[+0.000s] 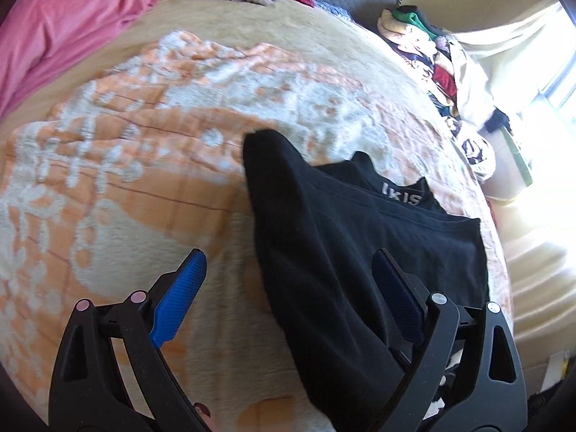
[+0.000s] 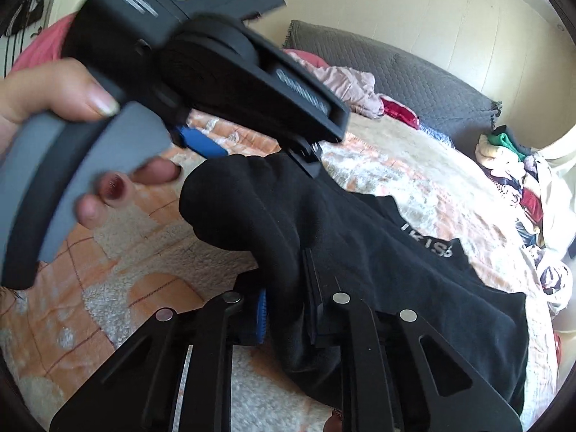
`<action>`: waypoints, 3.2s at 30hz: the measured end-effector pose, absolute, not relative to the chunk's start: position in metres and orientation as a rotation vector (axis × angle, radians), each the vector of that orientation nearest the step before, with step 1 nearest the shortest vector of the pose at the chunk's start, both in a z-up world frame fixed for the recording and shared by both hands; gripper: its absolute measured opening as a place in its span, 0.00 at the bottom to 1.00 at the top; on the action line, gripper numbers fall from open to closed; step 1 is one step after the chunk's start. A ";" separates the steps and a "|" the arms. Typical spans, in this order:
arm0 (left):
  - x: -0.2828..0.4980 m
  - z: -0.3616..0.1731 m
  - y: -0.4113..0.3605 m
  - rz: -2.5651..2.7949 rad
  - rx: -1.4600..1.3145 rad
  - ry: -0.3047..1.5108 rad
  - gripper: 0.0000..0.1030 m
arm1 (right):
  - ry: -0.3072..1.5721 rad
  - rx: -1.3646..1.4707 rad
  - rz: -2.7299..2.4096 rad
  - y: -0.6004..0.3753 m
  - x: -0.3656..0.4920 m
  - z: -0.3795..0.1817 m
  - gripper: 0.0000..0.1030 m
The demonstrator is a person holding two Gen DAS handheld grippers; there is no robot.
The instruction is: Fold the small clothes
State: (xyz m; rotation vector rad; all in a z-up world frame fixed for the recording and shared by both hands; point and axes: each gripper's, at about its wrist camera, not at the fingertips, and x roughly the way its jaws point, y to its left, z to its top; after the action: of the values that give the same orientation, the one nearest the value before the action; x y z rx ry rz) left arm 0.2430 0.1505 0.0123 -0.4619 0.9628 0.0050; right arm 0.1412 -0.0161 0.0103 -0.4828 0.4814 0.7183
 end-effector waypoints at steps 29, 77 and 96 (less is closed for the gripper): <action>0.304 0.064 -0.069 -0.222 -0.270 0.993 0.23 | 0.554 0.034 0.480 -0.213 0.151 0.041 0.08; 0.286 0.006 -0.062 -0.154 -0.074 0.923 0.57 | 0.978 0.382 0.679 -0.276 0.306 0.003 0.19; 0.274 0.003 -0.071 -0.182 -0.097 0.933 0.61 | 0.904 0.192 0.565 -0.286 0.305 -0.002 0.18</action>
State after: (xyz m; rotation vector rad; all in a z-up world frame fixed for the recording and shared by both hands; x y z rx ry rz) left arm 0.2740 -0.0711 0.0034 -0.0975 0.9335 -0.1823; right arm 0.3046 -0.2859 -0.0022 0.1923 0.9036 0.5647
